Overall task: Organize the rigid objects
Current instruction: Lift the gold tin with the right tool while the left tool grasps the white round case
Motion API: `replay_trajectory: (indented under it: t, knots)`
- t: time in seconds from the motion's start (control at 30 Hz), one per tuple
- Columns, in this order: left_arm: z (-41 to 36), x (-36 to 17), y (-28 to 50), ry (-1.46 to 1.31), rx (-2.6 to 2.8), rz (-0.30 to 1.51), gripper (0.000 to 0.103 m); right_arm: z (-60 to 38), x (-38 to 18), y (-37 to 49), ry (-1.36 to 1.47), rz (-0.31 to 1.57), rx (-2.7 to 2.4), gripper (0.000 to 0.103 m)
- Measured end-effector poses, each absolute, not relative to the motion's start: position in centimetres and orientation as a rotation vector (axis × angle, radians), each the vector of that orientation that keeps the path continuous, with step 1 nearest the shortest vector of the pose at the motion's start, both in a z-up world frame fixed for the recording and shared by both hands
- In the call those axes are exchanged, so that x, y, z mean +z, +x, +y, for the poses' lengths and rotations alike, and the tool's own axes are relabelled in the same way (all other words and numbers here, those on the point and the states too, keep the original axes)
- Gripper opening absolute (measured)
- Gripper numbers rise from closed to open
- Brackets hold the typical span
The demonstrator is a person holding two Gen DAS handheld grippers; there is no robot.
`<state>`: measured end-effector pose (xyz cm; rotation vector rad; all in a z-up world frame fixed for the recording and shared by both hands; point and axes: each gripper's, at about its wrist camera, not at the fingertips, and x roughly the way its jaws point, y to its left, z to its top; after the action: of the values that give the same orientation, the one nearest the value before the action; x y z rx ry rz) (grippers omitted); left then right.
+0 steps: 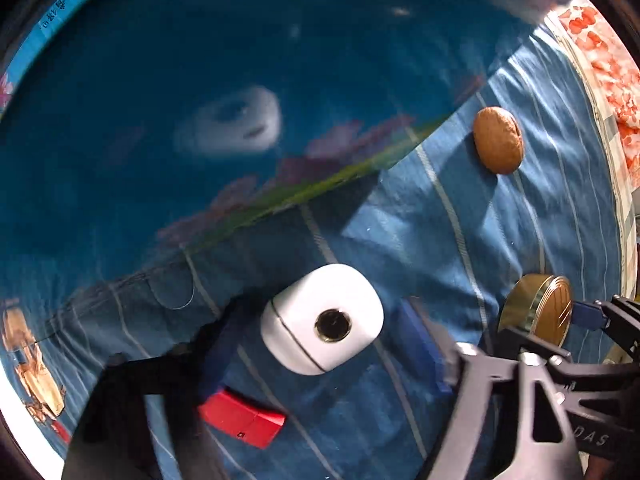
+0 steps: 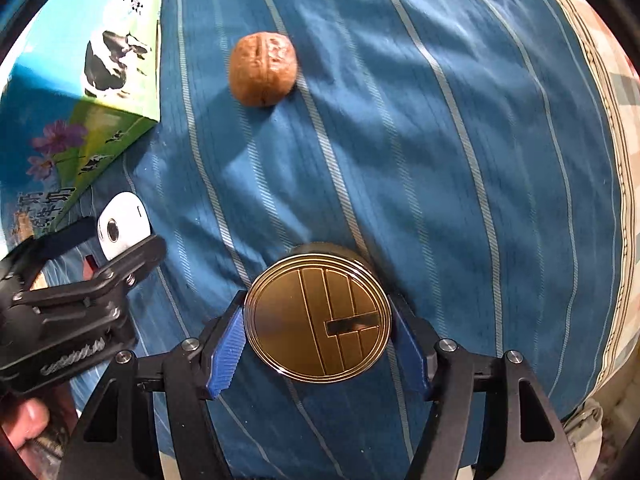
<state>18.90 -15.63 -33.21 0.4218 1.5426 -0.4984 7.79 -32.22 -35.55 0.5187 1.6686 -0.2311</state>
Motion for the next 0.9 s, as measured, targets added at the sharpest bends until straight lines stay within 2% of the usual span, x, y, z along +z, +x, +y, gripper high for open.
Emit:
replay_trajectory:
  t: [0.03,0.3,0.67,0.9]
  knots:
    - [-15.7,-33.2,18.9,0.427,-0.488,1.543,0.055,-32.4,-35.6,7.8,0.52,1.671,-0.227,0.07]
    - [-13.3,-32.3,18.2,0.308,-0.452,1.58,0.055,-32.0,-36.3,8.0,0.549,1.685,-0.183,0.07]
    - [-10.4,-32.4,16.9,0.268,-0.388,1.585,0.055,-29.6,-36.2,8.2,0.425,1.659,-0.241,0.069]
    - [-8.8,-28.2,15.2,0.226,-0.424,1.522,0.055,-28.2,-33.1,7.8,0.42,1.624,-0.195,0.069]
